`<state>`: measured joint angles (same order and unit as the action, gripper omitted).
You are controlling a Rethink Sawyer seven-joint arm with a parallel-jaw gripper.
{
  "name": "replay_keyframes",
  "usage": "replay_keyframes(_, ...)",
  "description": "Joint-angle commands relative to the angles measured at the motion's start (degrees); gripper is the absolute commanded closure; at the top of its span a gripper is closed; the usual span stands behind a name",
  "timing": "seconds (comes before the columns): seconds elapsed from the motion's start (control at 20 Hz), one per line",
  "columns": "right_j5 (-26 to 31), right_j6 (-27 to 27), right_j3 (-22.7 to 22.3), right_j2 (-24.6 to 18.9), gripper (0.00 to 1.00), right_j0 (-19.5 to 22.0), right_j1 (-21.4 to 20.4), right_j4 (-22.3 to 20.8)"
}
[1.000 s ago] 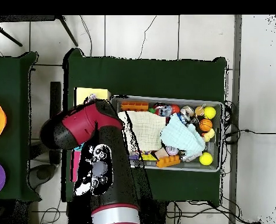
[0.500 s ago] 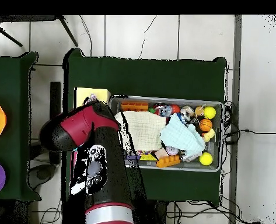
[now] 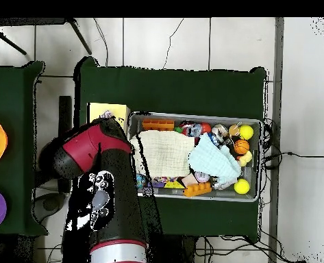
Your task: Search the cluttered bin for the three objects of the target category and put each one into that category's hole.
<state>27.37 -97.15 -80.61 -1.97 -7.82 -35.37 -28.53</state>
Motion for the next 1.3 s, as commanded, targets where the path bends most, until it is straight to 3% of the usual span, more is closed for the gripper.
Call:
replay_keyframes(0.05,-3.4,-10.2,3.0,0.9,1.00,-0.5,5.0,0.1)
replay_keyframes(0.45,-9.1,-12.9,7.5,4.6,1.00,-1.9,12.4,-0.3)
replay_keyframes(0.75,-7.4,-10.8,11.8,5.2,1.00,-1.6,16.9,0.9)
replay_keyframes(1.3,-5.3,-9.1,10.1,5.6,1.00,-1.8,15.3,2.4)
